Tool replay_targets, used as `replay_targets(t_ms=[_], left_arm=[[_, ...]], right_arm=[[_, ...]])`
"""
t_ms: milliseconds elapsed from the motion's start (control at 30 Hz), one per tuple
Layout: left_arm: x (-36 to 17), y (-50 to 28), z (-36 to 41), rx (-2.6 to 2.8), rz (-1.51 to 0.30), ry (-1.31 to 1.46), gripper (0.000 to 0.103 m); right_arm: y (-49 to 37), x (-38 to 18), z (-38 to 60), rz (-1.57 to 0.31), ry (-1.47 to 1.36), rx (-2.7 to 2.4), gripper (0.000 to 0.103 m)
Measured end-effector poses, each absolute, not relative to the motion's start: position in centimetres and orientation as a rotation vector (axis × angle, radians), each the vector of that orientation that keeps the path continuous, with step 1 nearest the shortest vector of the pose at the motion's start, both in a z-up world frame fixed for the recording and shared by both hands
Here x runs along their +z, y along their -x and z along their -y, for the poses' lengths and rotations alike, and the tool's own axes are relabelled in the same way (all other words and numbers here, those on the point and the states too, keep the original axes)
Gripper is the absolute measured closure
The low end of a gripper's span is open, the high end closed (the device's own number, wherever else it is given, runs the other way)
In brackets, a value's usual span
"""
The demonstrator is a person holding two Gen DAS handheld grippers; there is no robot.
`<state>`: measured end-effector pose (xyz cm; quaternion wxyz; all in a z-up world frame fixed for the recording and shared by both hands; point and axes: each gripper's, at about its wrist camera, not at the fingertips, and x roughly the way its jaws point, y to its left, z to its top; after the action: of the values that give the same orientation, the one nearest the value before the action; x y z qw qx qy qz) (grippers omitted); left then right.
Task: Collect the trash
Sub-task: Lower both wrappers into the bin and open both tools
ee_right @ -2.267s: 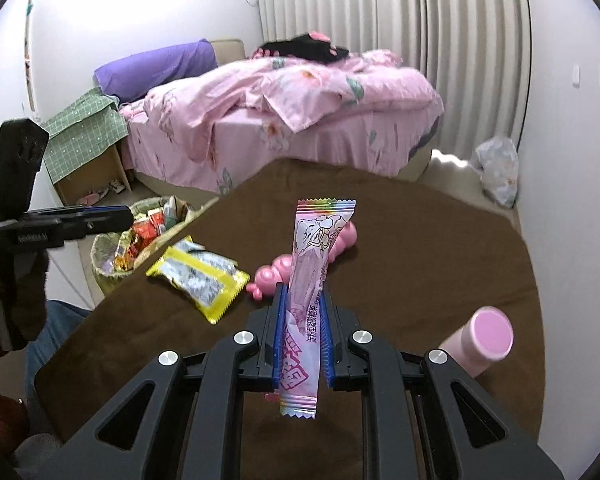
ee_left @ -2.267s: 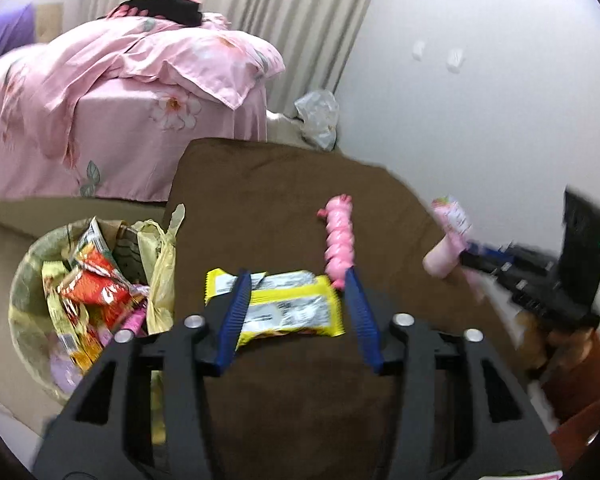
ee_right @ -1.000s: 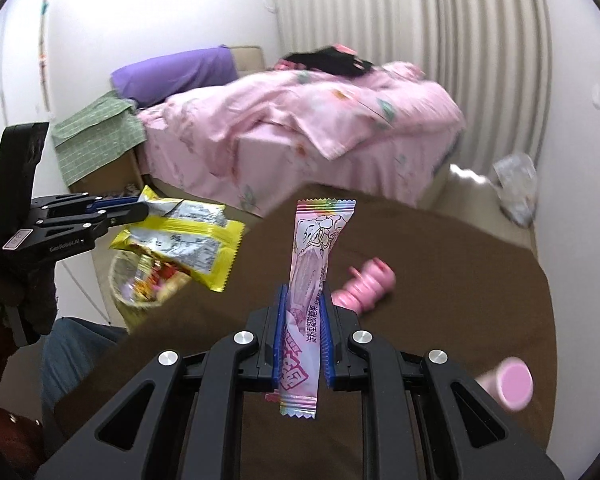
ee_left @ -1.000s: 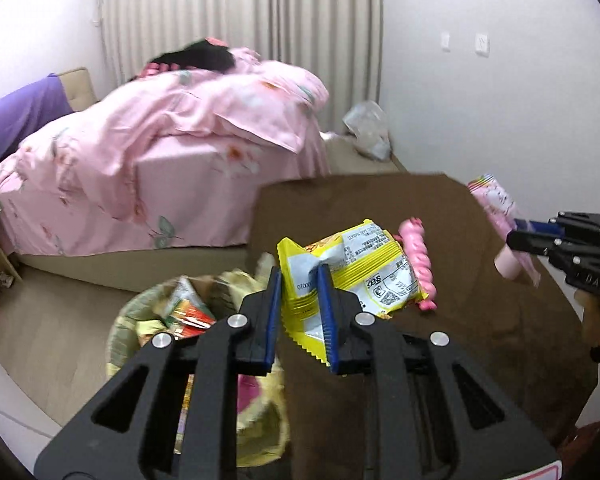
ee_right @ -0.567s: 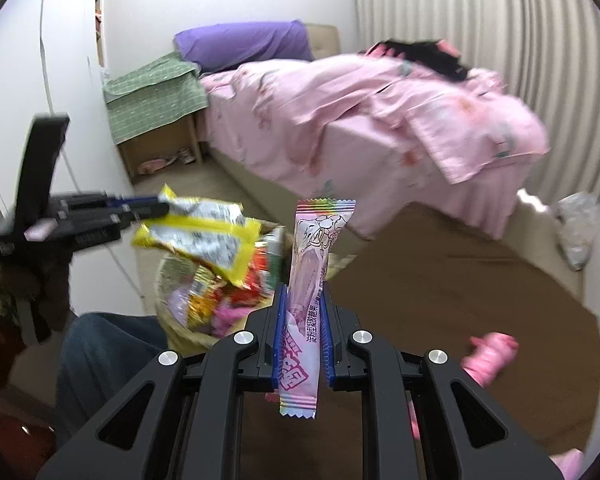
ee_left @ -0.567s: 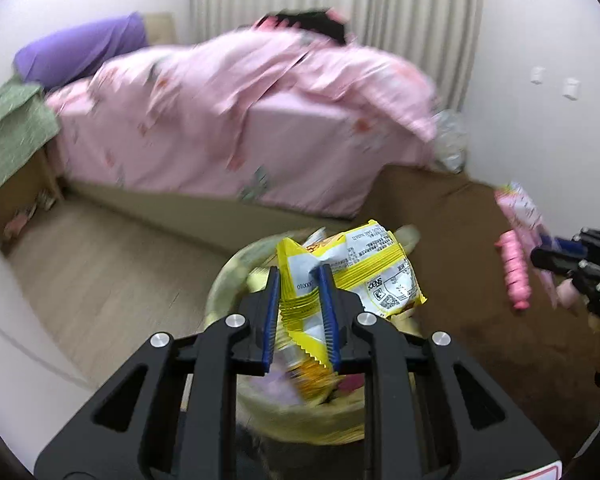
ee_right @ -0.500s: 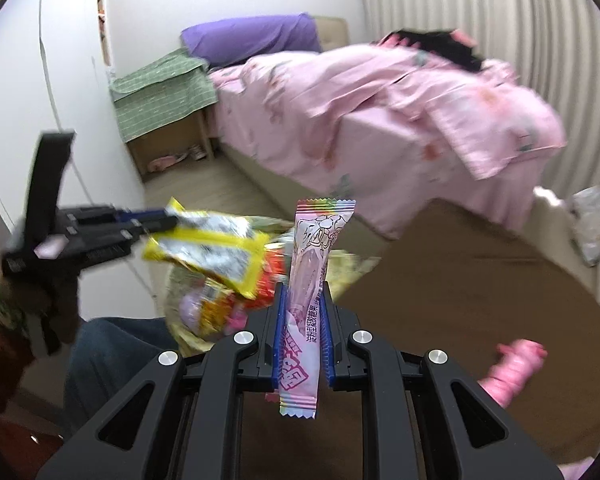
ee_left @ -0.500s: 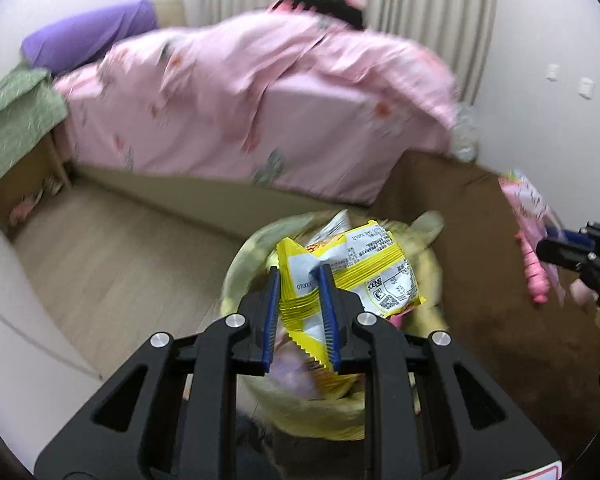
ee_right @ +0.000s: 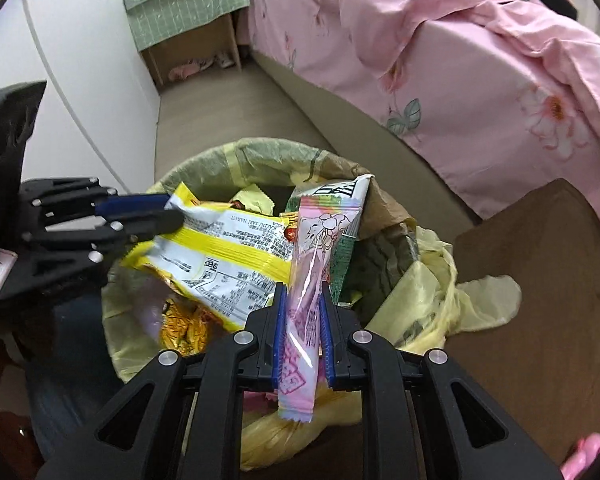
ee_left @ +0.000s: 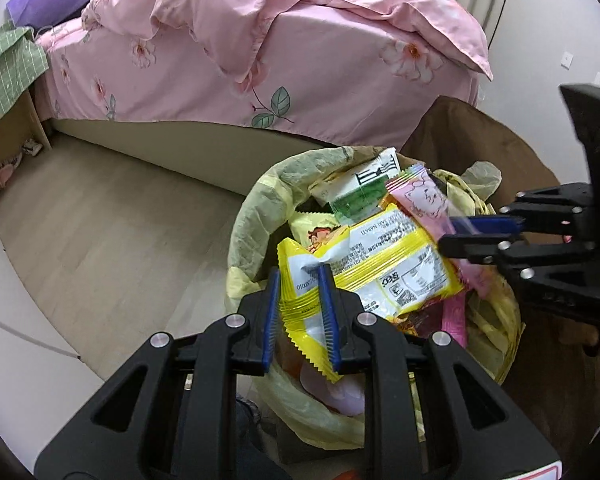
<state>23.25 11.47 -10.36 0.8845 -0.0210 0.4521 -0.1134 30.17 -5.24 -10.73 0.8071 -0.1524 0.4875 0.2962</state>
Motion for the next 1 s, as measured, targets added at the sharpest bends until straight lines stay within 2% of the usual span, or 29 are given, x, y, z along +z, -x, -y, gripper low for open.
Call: replay_targets(t_ms=[667, 767, 800, 933, 1000], left_arm=[[-10.8, -24.5, -10.8, -0.251, -0.944, 0.030, 0.083], [-10.7, -24.6, -11.0, -0.264, -0.946, 0.056, 0.080], [-10.5, -24.4, -11.1, -0.273, -0.946, 0.069, 0.077], [-10.1, -24.1, -11.2, -0.278, -0.949, 0.071, 0.072], [-9.8, -23.9, -11.3, -0.275, -0.949, 0.077, 0.068]], right_arm=[[-30.5, -12.7, 5.6, -1.102, 0.337, 0.655, 0.087], [-30.2, -12.0, 5.9, -1.086, 0.297, 0.657, 0.087], [-30.0, -11.7, 6.1, -1.074, 0.286, 0.657, 0.086], [-29.2, -10.8, 6.6, -1.017, 0.303, 0.634, 0.077], [-28.9, -10.7, 6.8, -1.009, 0.300, 0.635, 0.076]])
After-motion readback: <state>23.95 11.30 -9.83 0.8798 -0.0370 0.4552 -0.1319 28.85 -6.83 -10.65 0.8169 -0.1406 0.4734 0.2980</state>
